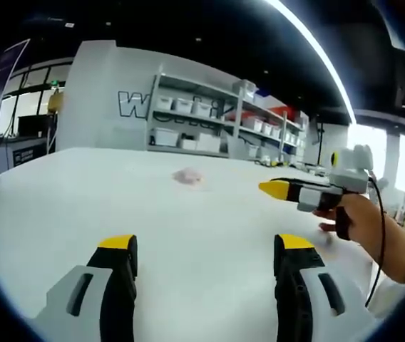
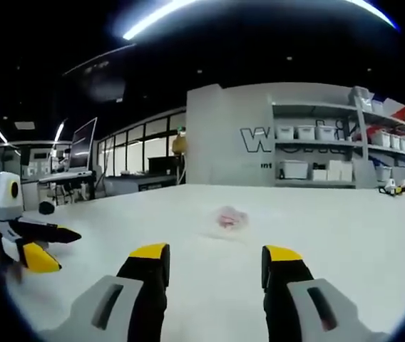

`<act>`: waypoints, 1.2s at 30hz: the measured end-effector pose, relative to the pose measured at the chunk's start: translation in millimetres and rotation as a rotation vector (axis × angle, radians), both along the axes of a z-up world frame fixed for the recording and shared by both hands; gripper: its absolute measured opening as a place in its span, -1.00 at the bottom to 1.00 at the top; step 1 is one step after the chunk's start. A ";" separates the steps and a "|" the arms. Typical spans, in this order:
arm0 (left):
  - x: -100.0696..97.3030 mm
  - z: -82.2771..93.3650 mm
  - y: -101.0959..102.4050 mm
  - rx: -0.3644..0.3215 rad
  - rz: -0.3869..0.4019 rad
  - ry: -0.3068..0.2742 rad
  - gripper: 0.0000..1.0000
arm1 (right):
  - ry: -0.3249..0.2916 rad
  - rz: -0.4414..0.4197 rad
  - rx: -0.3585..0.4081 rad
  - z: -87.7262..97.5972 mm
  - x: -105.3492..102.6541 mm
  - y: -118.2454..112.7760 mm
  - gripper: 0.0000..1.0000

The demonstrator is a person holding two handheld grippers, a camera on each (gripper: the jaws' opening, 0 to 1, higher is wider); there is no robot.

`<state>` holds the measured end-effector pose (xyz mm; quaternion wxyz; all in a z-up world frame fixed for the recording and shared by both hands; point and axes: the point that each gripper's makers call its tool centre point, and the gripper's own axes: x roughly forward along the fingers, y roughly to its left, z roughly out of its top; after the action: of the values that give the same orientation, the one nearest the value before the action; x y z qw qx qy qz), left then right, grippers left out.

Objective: Open the resealable bag by pulling the two sides of the seal apart until the entire bag opening is separated and visibly accessible.

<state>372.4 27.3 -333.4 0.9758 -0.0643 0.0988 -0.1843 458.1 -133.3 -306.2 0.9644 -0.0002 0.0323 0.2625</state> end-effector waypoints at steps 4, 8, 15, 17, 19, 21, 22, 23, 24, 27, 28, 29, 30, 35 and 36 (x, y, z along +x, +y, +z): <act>0.0 1.4 -0.2 -0.002 0.001 -0.004 0.56 | -0.002 0.000 0.008 1.2 -5.5 -1.1 0.03; -1.0 3.4 -0.5 -0.003 0.002 -0.008 0.56 | -0.009 -0.009 0.015 2.4 -10.4 -4.1 0.03; -2.9 5.7 -0.2 -0.005 0.007 -0.012 0.56 | -0.005 -0.008 0.019 1.0 -14.7 -5.4 0.00; -3.8 6.5 -0.6 -0.006 0.008 -0.014 0.56 | -0.007 -0.009 0.021 1.3 -16.5 -6.0 0.00; -4.0 7.7 -0.7 -0.006 0.010 -0.018 0.56 | -0.010 -0.010 0.019 2.0 -16.7 -7.0 0.00; -5.1 9.0 -1.1 -0.007 0.012 -0.024 0.55 | -0.015 -0.012 0.015 2.3 -18.6 -8.4 0.00; -5.6 9.3 -1.2 -0.006 0.014 -0.026 0.55 | -0.015 -0.013 0.013 2.4 -18.1 -9.1 0.00; -6.0 9.7 -1.1 -0.003 0.020 -0.030 0.55 | -0.018 -0.016 0.009 2.3 -18.4 -10.0 0.00; -6.4 9.9 -1.1 0.000 0.024 -0.034 0.55 | -0.021 -0.018 0.007 2.4 -19.4 -10.7 0.00; -6.6 10.7 0.9 0.008 0.039 -0.043 0.56 | -0.029 -0.030 -0.005 1.9 -23.1 -13.2 0.03; -6.8 10.9 1.2 0.014 0.045 -0.047 0.57 | -0.030 -0.032 -0.009 1.6 -23.9 -13.7 0.05; -6.8 10.8 1.4 0.018 0.048 -0.048 0.59 | -0.032 -0.036 -0.016 1.0 -25.0 -14.3 0.07; -6.4 10.4 2.5 0.030 0.059 -0.047 0.62 | -0.035 -0.040 -0.018 0.6 -25.8 -15.0 0.10; -0.8 19.0 13.4 0.057 0.127 -0.101 0.91 | -0.035 -0.067 -0.026 -1.4 -25.5 -19.3 0.40; -1.0 19.7 15.5 0.055 0.138 -0.104 0.96 | -0.033 -0.074 -0.016 -1.5 -24.9 -20.2 0.56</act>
<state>371.4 42.8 -313.7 0.9914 -0.0343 0.0482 -0.1170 433.2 -153.5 -307.7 0.9738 -0.0112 0.0187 0.2265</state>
